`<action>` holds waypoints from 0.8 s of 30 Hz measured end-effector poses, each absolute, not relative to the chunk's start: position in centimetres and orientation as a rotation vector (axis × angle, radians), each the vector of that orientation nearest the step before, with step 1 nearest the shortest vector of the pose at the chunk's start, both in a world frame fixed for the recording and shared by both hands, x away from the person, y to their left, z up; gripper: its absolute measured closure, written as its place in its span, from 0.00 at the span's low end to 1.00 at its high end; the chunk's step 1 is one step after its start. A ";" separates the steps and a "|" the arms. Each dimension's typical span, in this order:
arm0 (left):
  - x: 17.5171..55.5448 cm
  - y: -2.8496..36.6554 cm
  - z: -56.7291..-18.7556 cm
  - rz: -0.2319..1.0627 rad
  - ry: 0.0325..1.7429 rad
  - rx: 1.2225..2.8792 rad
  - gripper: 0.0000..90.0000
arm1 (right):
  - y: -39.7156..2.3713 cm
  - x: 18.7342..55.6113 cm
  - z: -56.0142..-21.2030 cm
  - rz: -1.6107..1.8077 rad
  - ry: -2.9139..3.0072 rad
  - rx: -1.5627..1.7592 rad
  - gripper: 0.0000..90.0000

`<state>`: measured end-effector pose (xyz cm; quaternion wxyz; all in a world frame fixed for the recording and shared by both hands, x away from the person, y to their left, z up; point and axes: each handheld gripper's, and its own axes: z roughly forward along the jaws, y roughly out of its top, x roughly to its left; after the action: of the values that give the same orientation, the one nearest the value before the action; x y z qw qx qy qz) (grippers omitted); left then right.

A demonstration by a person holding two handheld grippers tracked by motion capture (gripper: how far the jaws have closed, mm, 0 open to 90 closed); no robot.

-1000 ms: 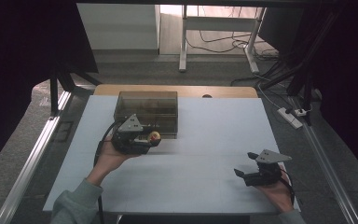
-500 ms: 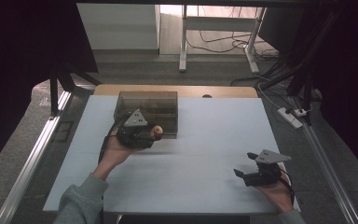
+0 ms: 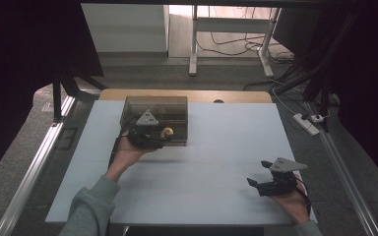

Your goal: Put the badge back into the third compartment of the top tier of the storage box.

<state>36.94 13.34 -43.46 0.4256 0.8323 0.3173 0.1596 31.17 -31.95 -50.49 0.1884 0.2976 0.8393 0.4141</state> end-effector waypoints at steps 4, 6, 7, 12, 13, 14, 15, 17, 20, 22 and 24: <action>37.5 13.4 -43.8 0.404 0.814 2.076 0.52 | -31.9 31.2 -50.5 1.166 2.359 0.841 0.14; 37.8 13.4 -43.9 0.413 0.821 2.079 0.52 | -31.9 31.2 -50.6 1.166 2.360 0.841 0.14; 37.9 13.4 -43.9 0.411 0.826 2.075 0.52 | -31.9 31.2 -50.5 1.162 2.363 0.840 0.14; 38.7 13.1 -44.1 0.397 0.834 2.068 0.52 | -31.9 31.2 -50.6 1.160 2.368 0.841 0.14; 38.9 13.0 -44.1 0.394 0.835 2.067 0.52 | -31.9 31.2 -50.6 1.161 2.369 0.841 0.14; 39.0 12.9 -44.2 0.394 0.839 2.068 0.52 | -31.9 31.2 -50.6 1.160 2.370 0.841 0.14; 39.1 12.9 -44.3 0.393 0.839 2.070 0.52 | -31.9 31.2 -50.6 1.159 2.370 0.840 0.14; 39.3 12.8 -44.4 0.382 0.847 2.067 0.52 | -31.9 31.2 -50.6 1.160 2.371 0.841 0.14; 39.3 12.7 -44.4 0.376 0.844 2.066 0.52 | -31.9 31.2 -50.6 1.161 2.370 0.840 0.14; 39.3 12.6 -44.4 0.372 0.839 2.068 0.52 | -31.9 31.2 -50.6 1.158 2.370 0.839 0.14; 39.3 12.5 -44.4 0.361 0.834 2.067 0.52 | -31.9 31.2 -50.6 1.161 2.368 0.840 0.14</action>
<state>39.26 12.48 -44.39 0.4276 0.8274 0.3341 0.1447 31.19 -31.90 -50.58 0.1859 0.2981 0.8406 0.4122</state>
